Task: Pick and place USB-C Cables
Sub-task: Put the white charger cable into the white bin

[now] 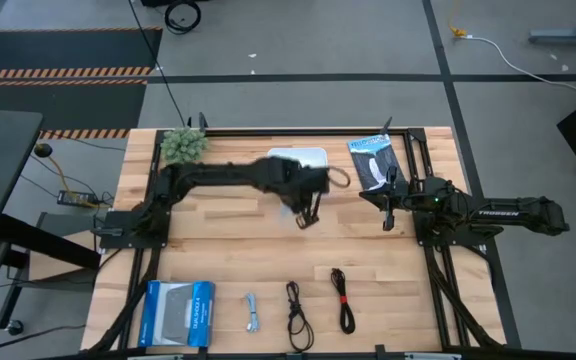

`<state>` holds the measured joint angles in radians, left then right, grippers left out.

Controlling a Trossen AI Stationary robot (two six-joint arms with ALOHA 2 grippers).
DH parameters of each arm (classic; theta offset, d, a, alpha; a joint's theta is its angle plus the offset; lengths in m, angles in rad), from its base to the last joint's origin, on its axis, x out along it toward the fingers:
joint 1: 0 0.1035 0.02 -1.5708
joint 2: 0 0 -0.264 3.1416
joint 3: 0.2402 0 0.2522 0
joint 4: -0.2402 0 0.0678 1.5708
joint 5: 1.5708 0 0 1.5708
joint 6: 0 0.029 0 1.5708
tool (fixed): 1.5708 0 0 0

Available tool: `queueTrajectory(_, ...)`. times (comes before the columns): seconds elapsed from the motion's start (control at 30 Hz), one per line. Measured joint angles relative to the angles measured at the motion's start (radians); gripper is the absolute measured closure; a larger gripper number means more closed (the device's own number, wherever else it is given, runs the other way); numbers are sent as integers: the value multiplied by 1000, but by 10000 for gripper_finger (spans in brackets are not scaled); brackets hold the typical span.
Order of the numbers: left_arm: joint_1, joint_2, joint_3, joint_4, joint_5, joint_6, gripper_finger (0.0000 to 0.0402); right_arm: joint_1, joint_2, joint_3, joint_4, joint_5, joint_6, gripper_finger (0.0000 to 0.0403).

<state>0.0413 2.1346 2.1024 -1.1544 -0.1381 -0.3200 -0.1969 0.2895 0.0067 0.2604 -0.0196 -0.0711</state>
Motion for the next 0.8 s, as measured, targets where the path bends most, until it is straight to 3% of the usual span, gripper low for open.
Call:
queueTrajectory(0.33, 92, 0, 256, -31, 11, 362, 344, 0, 0, 0, 0, 0, 0, 383)
queueTrajectory(0.8, 169, -133, 254, 181, 19, 436, 347, 0, 0, 0, 0, 0, 0, 383)
